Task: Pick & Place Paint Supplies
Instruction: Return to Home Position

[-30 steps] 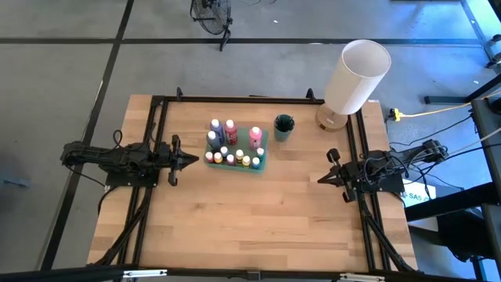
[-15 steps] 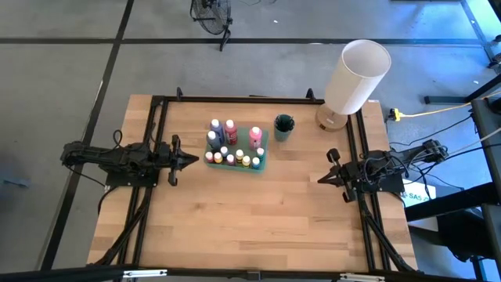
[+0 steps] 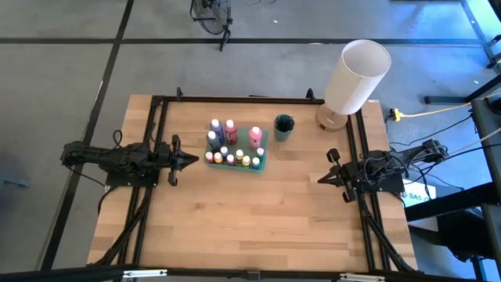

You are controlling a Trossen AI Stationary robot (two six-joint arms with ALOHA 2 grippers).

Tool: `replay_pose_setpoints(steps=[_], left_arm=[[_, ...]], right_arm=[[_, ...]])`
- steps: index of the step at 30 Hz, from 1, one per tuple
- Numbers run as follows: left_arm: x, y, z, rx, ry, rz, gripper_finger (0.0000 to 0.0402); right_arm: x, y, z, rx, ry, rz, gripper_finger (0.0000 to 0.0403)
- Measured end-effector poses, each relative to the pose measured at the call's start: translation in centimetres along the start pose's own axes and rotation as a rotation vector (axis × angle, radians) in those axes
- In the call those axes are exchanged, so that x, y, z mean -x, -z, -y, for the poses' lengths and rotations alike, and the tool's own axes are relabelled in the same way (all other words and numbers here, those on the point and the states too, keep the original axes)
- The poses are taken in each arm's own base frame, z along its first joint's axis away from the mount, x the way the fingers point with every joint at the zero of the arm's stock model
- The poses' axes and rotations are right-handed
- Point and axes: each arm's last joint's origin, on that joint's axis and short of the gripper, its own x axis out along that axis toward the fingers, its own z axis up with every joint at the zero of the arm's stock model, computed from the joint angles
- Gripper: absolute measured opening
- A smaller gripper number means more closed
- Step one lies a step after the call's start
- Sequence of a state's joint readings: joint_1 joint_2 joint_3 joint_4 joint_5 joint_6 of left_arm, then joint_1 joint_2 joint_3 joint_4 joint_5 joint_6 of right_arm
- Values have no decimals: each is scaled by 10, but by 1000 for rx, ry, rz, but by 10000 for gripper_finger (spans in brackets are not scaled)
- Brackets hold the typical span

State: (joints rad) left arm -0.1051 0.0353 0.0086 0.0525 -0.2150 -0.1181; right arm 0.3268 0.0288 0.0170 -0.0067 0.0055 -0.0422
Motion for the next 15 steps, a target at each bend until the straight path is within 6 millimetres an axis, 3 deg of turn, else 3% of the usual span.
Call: replay_pose_setpoints(steps=[15], left_arm=[[0,0,0,0,0,0,8]], right_arm=[[0,0,0,0,0,0,1]])
